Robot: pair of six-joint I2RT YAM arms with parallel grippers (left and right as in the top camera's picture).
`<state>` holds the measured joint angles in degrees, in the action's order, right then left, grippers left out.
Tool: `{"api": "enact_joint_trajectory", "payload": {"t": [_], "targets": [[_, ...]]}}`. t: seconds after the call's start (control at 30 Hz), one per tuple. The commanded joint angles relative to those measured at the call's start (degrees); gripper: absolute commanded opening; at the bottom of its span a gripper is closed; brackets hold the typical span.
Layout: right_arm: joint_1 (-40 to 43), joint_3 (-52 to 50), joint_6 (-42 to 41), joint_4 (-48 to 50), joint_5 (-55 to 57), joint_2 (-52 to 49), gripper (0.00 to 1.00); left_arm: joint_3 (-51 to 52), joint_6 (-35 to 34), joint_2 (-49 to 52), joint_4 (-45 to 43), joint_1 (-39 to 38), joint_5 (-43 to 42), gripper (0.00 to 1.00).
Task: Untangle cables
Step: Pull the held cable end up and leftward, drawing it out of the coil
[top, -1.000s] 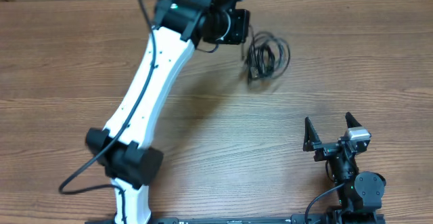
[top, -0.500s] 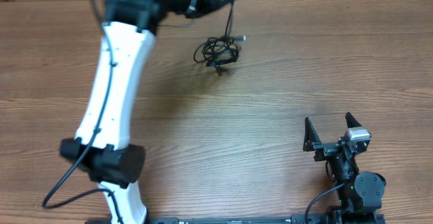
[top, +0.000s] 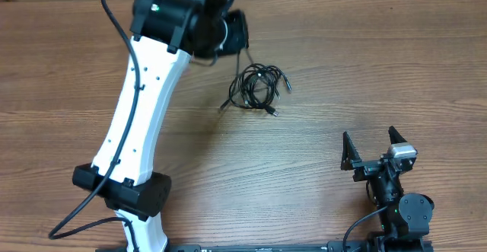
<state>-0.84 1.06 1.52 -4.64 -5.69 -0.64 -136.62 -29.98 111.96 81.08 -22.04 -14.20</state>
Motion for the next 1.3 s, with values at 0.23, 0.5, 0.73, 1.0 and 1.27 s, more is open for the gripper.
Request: {"api": "enact_joint_trajectory", "payload": {"t": [0.23, 0.5, 0.73, 1.0, 1.27], "targets": [[0.1, -0.6, 0.3, 0.2, 0.3, 0.0, 1.0, -32.0, -12.9, -2.3, -28.9, 8.2, -29.9, 0.04], [0.1, -0.6, 0.3, 0.2, 0.3, 0.0, 1.0, -34.8, -2.3, -1.4, -2.6, 8.0, -14.5, 0.04], [0.1, -0.6, 0.3, 0.2, 0.3, 0.0, 1.0, -30.0, -0.8, 3.8, 13.3, 2.5, 4.7, 0.04], [0.1, -0.6, 0.3, 0.2, 0.3, 0.0, 1.0, -31.2, -5.7, -2.6, -16.7, 7.2, -24.7, 0.04], [0.1, -0.6, 0.3, 0.2, 0.3, 0.0, 1.0, -31.1, 0.9, -6.3, 0.5, 7.6, 3.2, 0.04]]}}
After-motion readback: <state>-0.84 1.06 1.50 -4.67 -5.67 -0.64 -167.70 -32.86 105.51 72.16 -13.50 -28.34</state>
